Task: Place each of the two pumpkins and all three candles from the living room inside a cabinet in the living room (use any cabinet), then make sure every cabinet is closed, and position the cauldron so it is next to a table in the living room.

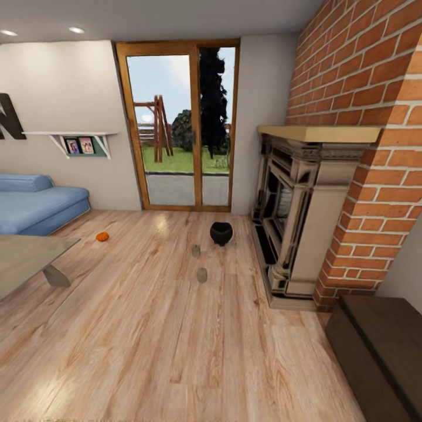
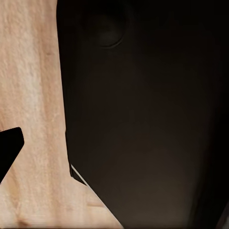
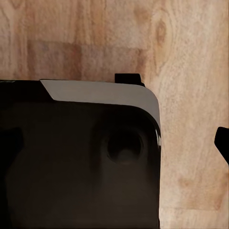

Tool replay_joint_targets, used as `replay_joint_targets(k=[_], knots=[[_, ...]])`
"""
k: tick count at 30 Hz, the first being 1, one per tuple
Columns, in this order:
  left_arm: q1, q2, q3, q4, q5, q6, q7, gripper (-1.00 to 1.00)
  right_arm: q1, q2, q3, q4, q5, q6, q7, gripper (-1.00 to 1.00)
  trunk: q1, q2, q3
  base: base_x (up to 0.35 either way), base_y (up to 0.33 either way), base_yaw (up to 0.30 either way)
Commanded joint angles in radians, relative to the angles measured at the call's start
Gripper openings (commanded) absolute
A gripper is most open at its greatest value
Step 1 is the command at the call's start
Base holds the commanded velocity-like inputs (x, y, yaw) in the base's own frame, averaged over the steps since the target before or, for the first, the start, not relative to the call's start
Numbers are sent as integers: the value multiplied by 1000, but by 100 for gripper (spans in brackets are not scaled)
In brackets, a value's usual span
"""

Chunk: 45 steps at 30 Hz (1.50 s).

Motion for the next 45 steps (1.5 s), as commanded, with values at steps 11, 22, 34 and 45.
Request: replay_joint_targets(k=[11, 22, 34, 45], knots=[[0, 0, 0, 0, 0, 0, 0, 100, 0, 1, 1, 0, 1, -1, -1, 100, 0, 0, -17, 0, 0, 133], [0, 0, 0, 0, 0, 0, 0, 100, 0, 2, 1, 1, 2, -3, -2, 100, 0, 0, -33, 0, 0, 172], [0, 0, 0, 0, 0, 0, 0, 100, 0, 2, 1, 4, 2, -3, -2, 100, 0, 0, -50, 0, 0, 177], [0, 0, 0, 1, 0, 0, 0, 100, 0, 2, 1, 4, 2, -3, -3, 100, 0, 0, -66, 0, 0, 177]])
